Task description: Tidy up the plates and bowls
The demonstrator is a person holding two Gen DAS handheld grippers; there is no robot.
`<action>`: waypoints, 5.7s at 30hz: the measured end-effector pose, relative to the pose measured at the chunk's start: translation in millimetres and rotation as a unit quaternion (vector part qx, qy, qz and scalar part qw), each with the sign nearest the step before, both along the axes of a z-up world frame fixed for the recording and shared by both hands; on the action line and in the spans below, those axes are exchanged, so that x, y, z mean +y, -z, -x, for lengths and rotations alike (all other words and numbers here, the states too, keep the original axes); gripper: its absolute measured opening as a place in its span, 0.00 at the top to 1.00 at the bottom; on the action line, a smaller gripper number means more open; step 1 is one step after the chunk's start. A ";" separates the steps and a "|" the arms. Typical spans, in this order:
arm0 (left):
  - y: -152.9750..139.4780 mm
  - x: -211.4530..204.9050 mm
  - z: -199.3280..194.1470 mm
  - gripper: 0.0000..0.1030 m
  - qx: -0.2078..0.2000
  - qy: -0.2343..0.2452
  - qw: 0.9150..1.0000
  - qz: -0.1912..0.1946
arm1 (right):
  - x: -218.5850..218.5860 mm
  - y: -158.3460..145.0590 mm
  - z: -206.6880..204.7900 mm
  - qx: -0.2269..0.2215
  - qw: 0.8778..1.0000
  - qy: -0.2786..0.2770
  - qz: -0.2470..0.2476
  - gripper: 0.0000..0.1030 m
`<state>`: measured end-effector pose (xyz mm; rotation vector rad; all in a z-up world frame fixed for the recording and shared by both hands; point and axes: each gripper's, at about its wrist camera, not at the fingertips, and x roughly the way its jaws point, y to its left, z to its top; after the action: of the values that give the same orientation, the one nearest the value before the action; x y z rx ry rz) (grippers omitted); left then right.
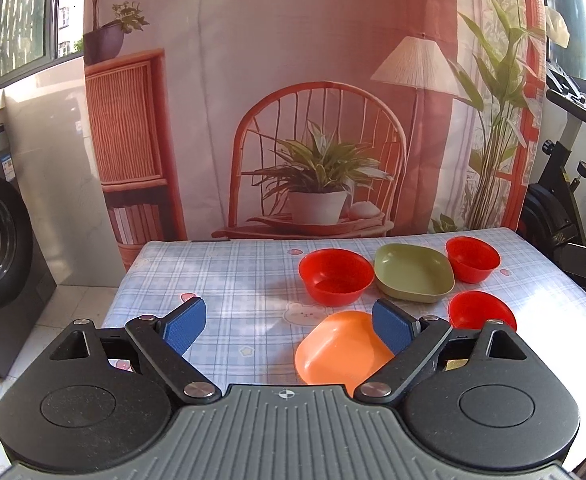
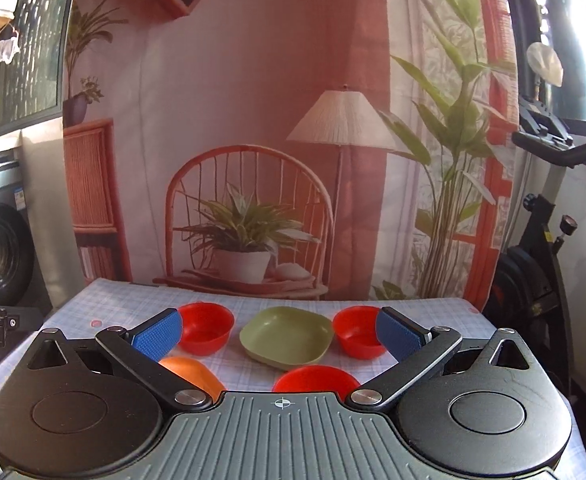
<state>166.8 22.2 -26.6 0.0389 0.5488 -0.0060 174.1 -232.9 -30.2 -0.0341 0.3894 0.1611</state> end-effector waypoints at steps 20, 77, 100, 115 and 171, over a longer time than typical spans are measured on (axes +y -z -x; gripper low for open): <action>104.6 -72.9 -44.5 0.36 0.155 0.090 0.983 0.036 | -25.2 94.8 -28.3 0.104 0.994 -0.030 0.019 0.54; 132.5 -91.5 -20.9 0.83 0.190 0.115 0.974 0.054 | -30.3 140.8 -14.5 0.185 0.983 -0.011 -0.022 0.93; 14.5 -31.5 -72.5 0.82 0.062 0.073 0.992 0.080 | 28.3 9.0 -115.8 0.072 0.993 -0.096 0.004 0.93; 51.8 16.2 -107.2 0.81 0.146 0.033 0.980 0.132 | 76.0 52.8 -178.4 0.139 0.981 -0.133 0.004 0.93; 124.5 10.1 -91.8 0.75 0.213 0.014 0.972 0.101 | 84.8 137.4 -160.7 0.224 0.964 -0.125 0.070 0.89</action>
<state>258.7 32.3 -151.2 -0.1572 0.9750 -0.0991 334.7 -148.2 -167.6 -0.1888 0.8485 0.3938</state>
